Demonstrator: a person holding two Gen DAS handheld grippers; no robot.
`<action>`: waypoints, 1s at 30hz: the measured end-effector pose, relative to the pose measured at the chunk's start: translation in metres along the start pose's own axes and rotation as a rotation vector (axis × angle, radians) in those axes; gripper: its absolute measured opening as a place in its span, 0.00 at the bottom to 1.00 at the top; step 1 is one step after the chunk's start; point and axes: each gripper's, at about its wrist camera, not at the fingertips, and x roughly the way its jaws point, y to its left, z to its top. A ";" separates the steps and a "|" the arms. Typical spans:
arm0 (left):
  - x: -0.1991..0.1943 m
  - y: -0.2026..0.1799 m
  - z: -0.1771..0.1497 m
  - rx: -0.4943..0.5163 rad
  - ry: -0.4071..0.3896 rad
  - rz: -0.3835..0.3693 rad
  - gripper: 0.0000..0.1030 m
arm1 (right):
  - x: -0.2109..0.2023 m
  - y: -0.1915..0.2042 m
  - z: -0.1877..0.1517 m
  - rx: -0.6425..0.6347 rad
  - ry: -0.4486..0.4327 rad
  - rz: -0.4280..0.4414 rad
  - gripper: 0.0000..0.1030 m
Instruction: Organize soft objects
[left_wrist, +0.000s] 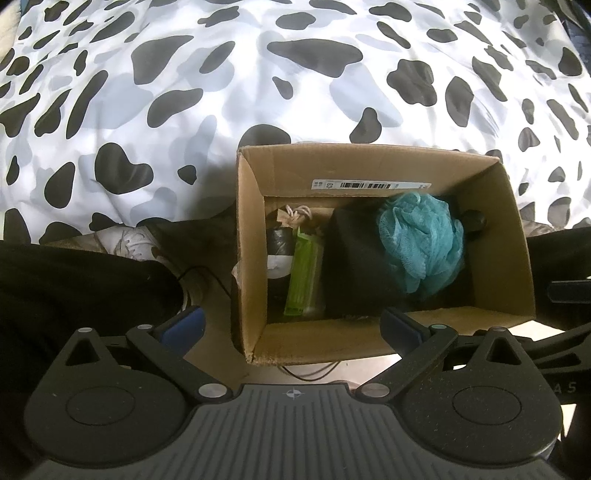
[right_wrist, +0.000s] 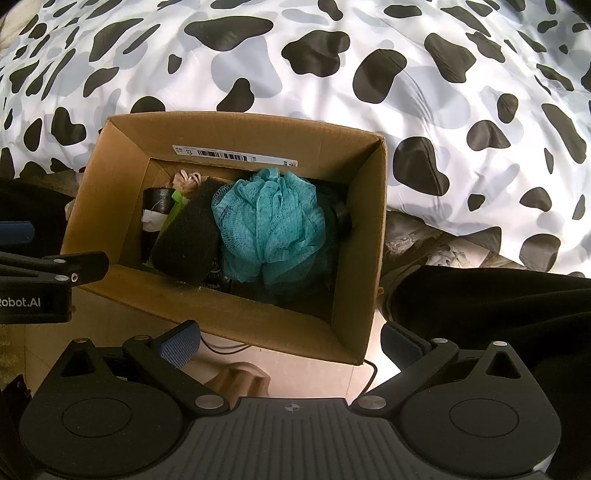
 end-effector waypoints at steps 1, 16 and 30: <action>0.000 0.000 0.000 0.000 0.001 0.000 1.00 | 0.000 0.000 0.000 0.000 0.000 -0.001 1.00; 0.001 0.000 0.000 0.001 0.005 0.002 1.00 | 0.001 0.000 0.000 -0.002 0.004 0.000 1.00; 0.001 -0.001 -0.001 0.003 0.007 0.001 1.00 | 0.002 0.000 0.001 -0.002 0.006 -0.001 1.00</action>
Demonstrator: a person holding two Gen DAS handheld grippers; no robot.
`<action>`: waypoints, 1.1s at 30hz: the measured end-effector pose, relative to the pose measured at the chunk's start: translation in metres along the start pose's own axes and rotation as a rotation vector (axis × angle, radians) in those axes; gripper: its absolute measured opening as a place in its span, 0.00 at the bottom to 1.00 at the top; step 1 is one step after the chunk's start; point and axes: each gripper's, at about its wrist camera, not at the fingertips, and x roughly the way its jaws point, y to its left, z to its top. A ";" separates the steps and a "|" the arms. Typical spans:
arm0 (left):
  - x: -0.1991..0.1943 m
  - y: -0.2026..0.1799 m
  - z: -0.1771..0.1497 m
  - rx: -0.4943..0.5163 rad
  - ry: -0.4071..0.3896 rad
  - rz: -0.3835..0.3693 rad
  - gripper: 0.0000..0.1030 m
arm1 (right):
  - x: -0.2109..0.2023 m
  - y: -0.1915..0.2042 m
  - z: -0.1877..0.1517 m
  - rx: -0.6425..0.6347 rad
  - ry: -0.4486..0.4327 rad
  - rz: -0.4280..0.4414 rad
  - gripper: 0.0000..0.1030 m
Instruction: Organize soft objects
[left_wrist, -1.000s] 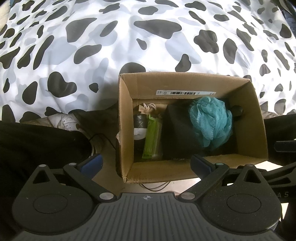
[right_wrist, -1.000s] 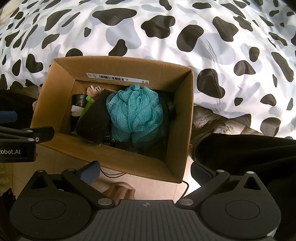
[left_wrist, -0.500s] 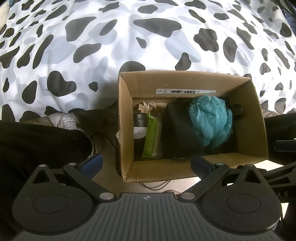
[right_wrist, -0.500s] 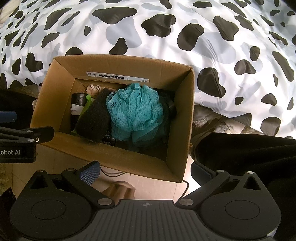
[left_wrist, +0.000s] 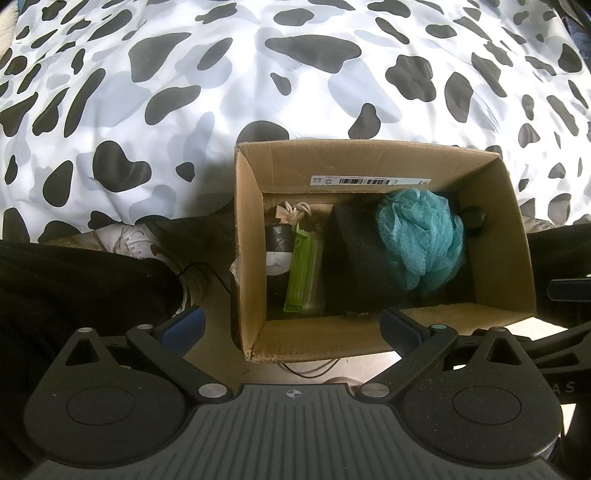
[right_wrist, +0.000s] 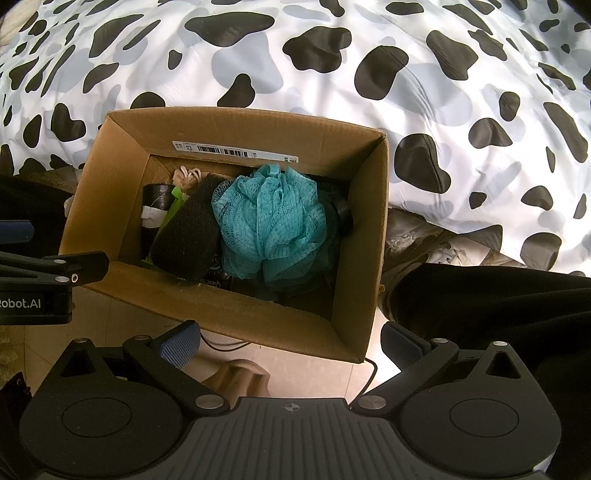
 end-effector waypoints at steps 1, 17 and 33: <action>0.000 0.000 0.000 0.000 0.000 0.000 1.00 | 0.000 0.000 0.000 0.000 0.000 0.001 1.00; 0.000 -0.002 -0.001 0.005 0.002 -0.002 1.00 | 0.001 0.000 -0.001 0.004 0.002 0.001 1.00; 0.001 -0.001 0.000 0.007 0.010 -0.005 1.00 | 0.000 -0.001 0.000 0.005 0.004 0.000 1.00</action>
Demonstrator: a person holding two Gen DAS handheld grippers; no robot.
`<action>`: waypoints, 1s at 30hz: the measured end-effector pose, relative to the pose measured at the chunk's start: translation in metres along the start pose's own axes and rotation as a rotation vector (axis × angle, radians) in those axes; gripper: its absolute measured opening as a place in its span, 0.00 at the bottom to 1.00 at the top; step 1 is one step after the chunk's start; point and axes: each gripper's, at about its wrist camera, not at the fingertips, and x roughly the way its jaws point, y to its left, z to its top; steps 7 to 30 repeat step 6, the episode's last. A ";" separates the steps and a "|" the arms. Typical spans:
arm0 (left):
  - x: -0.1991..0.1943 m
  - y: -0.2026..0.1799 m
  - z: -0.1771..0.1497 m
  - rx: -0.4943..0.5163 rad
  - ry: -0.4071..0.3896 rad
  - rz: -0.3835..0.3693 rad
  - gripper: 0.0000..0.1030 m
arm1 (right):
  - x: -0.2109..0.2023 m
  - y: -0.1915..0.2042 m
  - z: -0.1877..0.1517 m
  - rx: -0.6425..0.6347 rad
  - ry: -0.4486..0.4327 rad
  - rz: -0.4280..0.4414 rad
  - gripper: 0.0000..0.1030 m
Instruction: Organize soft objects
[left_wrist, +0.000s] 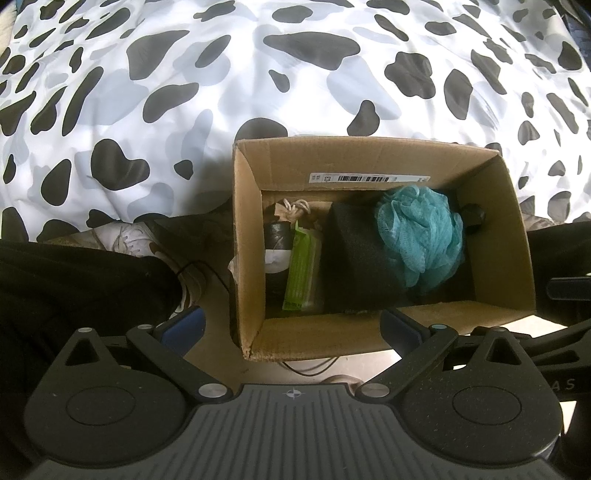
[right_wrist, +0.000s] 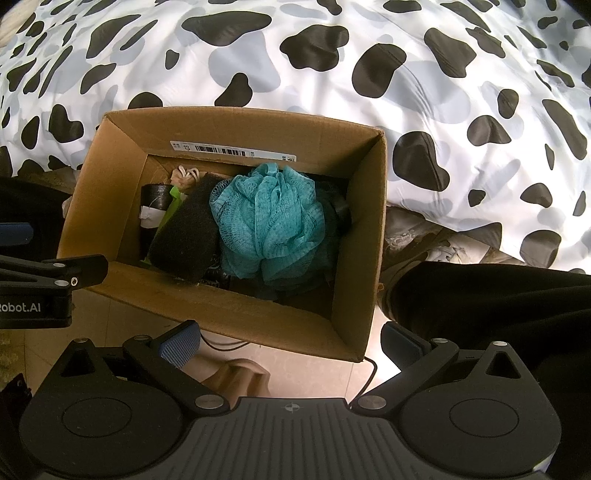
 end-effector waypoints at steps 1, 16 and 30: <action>0.000 0.000 0.000 0.002 -0.003 0.000 1.00 | 0.000 0.000 -0.001 -0.001 0.001 0.000 1.00; -0.004 -0.001 -0.001 0.007 -0.025 -0.006 1.00 | 0.000 0.000 0.000 -0.002 0.003 -0.001 1.00; -0.004 -0.001 -0.001 0.007 -0.025 -0.006 1.00 | 0.000 0.000 0.000 -0.002 0.003 -0.001 1.00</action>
